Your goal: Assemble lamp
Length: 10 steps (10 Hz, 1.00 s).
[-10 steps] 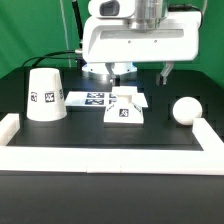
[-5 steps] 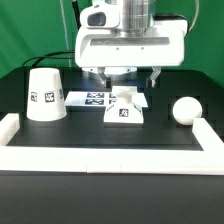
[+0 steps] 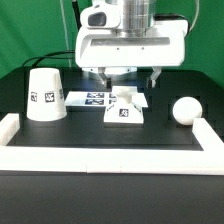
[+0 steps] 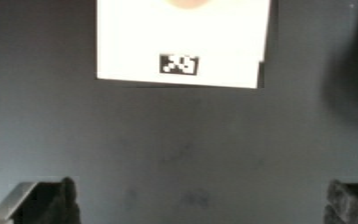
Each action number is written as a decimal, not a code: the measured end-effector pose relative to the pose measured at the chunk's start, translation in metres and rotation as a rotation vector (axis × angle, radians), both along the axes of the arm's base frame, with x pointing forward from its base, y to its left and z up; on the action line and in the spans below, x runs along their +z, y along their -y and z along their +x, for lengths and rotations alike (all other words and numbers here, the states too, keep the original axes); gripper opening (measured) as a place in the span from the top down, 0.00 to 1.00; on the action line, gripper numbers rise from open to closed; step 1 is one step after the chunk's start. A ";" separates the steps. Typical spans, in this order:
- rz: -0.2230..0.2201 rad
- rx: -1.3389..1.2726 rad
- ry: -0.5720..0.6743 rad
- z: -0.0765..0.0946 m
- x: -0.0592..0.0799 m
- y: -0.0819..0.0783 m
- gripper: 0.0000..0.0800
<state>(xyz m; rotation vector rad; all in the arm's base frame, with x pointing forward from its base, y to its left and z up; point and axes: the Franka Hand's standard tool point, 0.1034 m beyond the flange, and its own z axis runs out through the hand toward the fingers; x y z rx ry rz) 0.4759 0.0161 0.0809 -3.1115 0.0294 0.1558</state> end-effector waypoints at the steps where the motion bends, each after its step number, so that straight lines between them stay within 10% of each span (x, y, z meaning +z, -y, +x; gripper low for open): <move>1: -0.005 -0.034 -0.001 -0.017 -0.003 0.001 0.12; 5: -0.001 -0.081 -0.022 -0.060 -0.018 0.000 0.12; 10: 0.000 -0.078 -0.014 -0.058 -0.023 0.000 0.12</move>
Offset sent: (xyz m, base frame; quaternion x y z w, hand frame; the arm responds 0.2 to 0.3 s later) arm -0.0450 -0.0033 -0.0114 0.0409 -0.0008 0.0534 0.9977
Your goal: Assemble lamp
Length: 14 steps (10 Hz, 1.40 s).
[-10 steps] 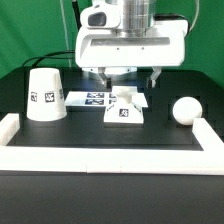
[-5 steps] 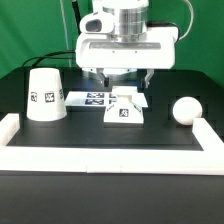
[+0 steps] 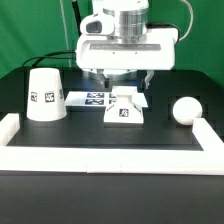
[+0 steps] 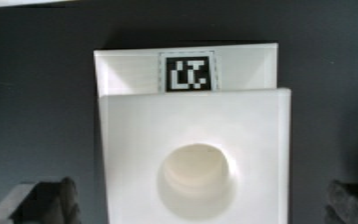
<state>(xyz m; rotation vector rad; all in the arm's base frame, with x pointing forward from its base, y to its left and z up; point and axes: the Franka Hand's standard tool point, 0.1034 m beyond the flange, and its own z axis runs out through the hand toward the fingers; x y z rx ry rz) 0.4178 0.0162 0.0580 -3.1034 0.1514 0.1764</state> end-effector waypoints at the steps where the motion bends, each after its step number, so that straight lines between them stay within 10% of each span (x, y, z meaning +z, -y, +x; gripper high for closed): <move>1: 0.000 0.006 -0.001 -0.002 -0.005 0.000 0.12; 14: 0.002 0.015 -0.008 -0.003 -0.016 -0.001 0.33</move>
Offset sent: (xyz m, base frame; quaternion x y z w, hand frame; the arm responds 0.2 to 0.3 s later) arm 0.0041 0.0006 -0.0086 0.0056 0.0150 0.0035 0.9999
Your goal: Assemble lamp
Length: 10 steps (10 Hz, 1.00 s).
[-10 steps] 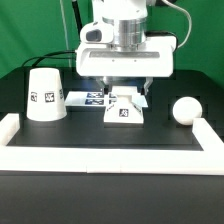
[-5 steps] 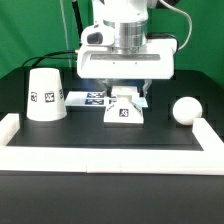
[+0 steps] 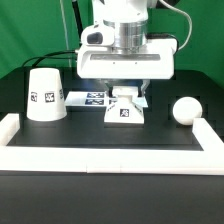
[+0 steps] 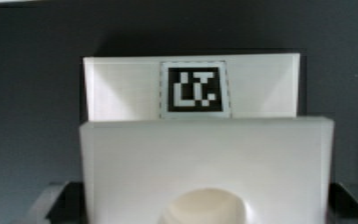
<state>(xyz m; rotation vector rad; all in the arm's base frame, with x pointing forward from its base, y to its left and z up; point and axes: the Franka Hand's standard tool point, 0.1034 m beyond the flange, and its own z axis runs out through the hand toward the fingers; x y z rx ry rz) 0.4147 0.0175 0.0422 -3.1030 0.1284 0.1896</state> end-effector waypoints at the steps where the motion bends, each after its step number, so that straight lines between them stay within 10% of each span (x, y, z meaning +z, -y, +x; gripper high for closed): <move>1: 0.001 0.004 -0.001 0.002 0.000 0.000 0.33; 10: 0.025 0.181 0.142 0.113 0.001 -0.029 0.33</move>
Offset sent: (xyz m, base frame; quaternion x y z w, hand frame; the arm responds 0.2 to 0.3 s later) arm 0.0480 0.0086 -0.0034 0.0112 0.0033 -0.0411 0.9991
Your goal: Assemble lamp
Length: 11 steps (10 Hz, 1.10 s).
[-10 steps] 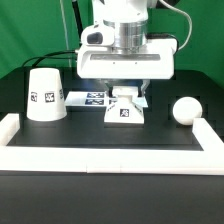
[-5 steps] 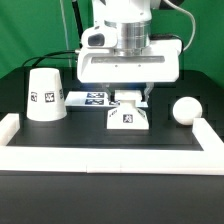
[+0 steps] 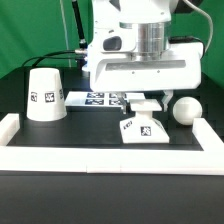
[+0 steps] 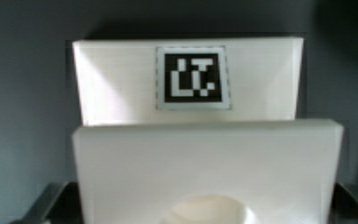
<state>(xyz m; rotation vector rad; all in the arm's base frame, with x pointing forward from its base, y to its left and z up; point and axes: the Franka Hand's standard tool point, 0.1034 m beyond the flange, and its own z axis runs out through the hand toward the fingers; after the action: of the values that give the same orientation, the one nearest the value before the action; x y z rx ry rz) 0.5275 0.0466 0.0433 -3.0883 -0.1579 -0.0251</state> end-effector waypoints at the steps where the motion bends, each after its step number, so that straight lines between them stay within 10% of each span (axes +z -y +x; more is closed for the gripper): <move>1: 0.001 -0.008 0.000 -0.001 0.000 0.000 0.33; 6: 0.003 -0.048 0.000 0.002 0.000 -0.009 0.33; 11: 0.017 -0.071 0.045 0.045 0.001 -0.046 0.33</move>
Offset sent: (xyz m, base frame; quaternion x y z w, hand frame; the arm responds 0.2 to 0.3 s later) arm 0.0000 0.0000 0.0000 0.0000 0.0000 0.0000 1.0000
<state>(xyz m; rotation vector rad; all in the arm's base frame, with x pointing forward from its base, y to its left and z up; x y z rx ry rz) 0.5724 0.0926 0.0439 -3.0761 -0.0500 -0.0982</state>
